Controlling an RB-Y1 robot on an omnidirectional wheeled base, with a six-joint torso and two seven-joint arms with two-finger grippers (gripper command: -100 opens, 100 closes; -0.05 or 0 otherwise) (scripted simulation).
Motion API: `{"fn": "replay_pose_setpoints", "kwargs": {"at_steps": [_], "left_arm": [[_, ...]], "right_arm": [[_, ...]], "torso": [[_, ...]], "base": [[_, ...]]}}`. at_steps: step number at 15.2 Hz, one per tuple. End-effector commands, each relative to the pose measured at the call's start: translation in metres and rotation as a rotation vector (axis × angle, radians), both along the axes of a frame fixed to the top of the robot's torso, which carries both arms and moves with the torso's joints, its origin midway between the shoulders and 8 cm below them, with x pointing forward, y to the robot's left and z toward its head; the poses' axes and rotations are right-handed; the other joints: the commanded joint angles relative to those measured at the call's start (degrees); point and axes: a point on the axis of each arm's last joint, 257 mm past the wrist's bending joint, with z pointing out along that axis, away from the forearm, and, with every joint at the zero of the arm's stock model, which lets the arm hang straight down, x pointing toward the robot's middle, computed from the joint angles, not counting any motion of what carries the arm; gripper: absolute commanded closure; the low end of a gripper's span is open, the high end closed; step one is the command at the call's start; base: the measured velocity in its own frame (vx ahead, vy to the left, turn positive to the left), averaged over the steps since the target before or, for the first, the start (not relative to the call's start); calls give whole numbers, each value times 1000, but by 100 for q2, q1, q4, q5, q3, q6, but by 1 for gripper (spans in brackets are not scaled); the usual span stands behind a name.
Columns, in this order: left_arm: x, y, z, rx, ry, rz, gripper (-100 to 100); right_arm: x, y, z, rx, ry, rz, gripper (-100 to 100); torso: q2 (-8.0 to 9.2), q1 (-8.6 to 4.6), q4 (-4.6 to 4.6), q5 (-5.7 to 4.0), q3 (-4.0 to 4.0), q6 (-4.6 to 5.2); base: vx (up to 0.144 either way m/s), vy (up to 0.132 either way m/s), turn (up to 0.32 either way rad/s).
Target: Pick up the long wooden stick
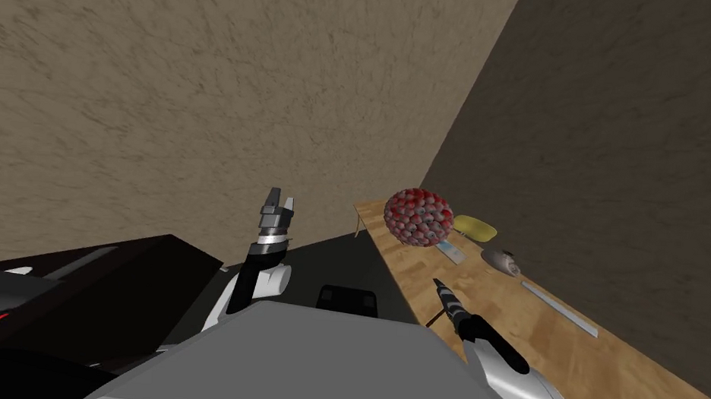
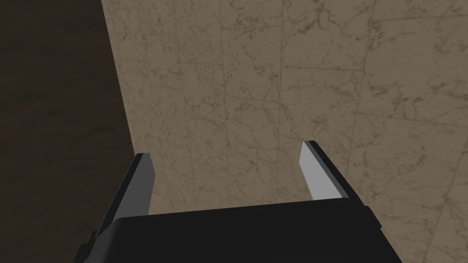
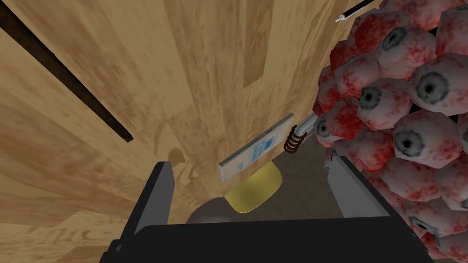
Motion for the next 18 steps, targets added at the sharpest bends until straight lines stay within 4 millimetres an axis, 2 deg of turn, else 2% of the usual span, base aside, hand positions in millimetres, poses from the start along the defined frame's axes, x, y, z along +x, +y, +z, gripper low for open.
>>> {"fn": "replay_pose_setpoints", "kwargs": {"at_steps": [1,2,3,4,5,6,7,8,9,10,11,13,14,15,17,18], "left_arm": [[0,0,0,0,0,0,0],[0,0,0,0,0,0,0],[0,0,0,0,0,0,0],[0,0,0,0,0,0,0],[0,0,0,0,0,0,0],[0,0,0,0,0,0,0],[0,0,0,0,0,0,0],[0,0,0,0,0,0,0],[0,0,0,0,0,0,0],[0,0,0,0,0,0,0],[0,0,0,0,0,0,0],[0,0,0,0,0,0,0],[0,0,0,0,0,0,0],[0,0,0,0,0,0,0],[0,0,0,0,0,0,0],[0,0,0,0,0,0,0]], "right_arm": [[-29,-7,-20,20,87,-30,-100],[-34,-7,-24,25,109,-35,-100],[-53,-10,-35,40,162,-54,-100],[-55,-9,-37,43,174,-57,-100],[-75,-11,-48,59,226,-76,-100],[-77,-11,-49,61,236,-78,-100],[-95,-12,-59,78,284,-96,-100],[-98,-11,-60,81,295,-98,-100],[-115,-12,-68,97,338,-114,-100],[-118,-11,-69,101,350,-117,-100],[-135,-11,-76,117,390,-132,-100],[-138,-10,-77,121,402,-134,-100],[-156,-8,-84,141,450,-150,-100],[-156,-8,-84,141,450,-150,-100],[-188,-4,-94,179,530,-178,-100],[-189,-3,-95,180,534,-178,-100]], "torso": [[0,0,0,0,0,0],[0,-2,0,0,0,0],[-1,-2,-1,0,-1,2],[0,-2,0,0,0,-1],[-1,-3,0,-1,0,0],[0,-3,0,0,0,-2],[-1,-3,0,-1,0,1],[-2,-3,0,-1,-1,0],[-2,-2,-1,0,-1,2],[-2,-3,-1,0,-1,0],[-2,-1,-1,0,-1,2],[-1,-1,0,0,-1,2],[-1,3,0,1,-1,5],[-1,7,0,2,0,2],[-1,7,0,2,-1,1],[-1,1,0,0,-1,-1]], "base": [[9,-54,279],[12,-52,226],[9,-51,330],[5,-53,293],[4,-47,377],[2,-50,280],[6,-53,280],[7,-50,221],[5,-50,259],[2,-49,209],[0,-49,313],[-2,-43,147],[-2,-31,162],[-2,-32,205],[-4,-43,300],[-4,-57,224]]}}
